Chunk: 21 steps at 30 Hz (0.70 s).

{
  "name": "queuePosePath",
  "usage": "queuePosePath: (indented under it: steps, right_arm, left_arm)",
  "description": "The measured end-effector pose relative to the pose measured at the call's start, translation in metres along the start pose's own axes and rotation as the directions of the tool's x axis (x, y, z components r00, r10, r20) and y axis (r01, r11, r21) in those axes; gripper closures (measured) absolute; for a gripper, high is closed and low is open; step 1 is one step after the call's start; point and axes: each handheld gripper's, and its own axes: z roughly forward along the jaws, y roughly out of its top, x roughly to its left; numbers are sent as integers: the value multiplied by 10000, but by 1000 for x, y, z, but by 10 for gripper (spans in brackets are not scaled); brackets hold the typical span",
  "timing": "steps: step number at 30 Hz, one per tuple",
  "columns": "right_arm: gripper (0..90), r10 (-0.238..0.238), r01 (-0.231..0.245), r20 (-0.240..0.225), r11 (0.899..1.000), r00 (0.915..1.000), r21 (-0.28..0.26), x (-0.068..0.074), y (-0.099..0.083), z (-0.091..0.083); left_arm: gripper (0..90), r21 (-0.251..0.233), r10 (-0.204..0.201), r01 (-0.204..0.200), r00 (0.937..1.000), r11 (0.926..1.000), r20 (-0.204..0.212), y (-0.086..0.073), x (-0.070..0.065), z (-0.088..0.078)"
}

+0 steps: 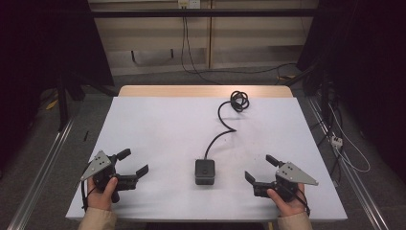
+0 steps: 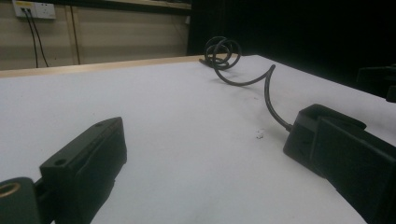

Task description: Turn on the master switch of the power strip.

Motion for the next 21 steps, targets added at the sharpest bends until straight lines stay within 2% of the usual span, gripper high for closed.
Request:
queuePosePath:
  steps: [21]
  right_arm:
    - [49, -67, 68, -162, 9999, 9998, 80, 5, 4, 6]
  left_arm:
    - [34, -10, 56, -56, 10000, 10000, 2, 1, 1, 0]
